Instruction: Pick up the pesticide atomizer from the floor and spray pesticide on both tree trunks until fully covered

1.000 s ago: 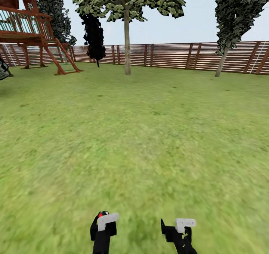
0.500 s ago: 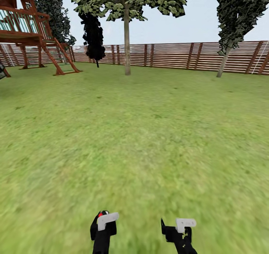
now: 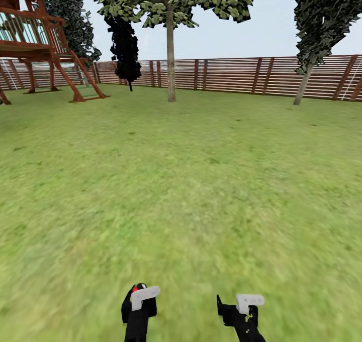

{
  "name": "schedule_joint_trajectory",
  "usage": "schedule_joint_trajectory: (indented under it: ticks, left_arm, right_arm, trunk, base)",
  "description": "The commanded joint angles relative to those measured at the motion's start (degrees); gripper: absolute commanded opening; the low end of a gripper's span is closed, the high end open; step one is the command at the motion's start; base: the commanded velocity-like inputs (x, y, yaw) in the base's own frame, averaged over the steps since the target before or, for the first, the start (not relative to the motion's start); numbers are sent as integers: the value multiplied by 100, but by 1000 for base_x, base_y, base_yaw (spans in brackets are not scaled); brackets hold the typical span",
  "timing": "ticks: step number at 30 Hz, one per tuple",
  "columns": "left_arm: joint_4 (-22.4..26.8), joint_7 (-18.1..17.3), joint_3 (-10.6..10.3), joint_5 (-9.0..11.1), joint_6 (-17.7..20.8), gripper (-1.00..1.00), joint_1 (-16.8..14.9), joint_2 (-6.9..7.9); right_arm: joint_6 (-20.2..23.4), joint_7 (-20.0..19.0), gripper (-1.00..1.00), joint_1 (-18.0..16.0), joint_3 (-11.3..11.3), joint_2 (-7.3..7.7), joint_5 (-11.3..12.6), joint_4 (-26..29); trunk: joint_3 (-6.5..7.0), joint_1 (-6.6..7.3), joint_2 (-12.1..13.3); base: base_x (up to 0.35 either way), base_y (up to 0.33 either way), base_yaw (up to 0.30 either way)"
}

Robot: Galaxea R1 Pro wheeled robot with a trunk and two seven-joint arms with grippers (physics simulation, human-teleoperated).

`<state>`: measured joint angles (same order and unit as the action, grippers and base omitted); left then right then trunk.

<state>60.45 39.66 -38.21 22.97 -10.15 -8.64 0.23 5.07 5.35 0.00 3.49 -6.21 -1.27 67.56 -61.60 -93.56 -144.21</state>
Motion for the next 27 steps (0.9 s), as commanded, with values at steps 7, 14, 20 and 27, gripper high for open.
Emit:
schedule_joint_trajectory:
  ticks: [7,14,20,27]
  left_arm:
    - [-6,19,-19,50,-39,-100,-6,3]
    - [2,24,-19,50,-40,-100,-6,3]
    - [-3,23,-19,50,-39,-100,-6,3]
    - [-7,16,-19,50,-39,-100,-6,1]
  right_arm:
    - [38,12,100,0,11,6,-14,9]
    - [38,16,100,0,15,-1,-14,19]
    - [38,19,100,0,19,-3,-14,20]
    - [38,19,100,0,20,-3,-14,20]
  trunk:
    - [-5,-3,-2]
    - [-5,-3,-2]
    - [-5,-3,-2]
    - [-5,-3,-2]
  base:
    - [335,0,0]
    - [335,0,23]
    - [335,0,14]
    - [335,0,1]
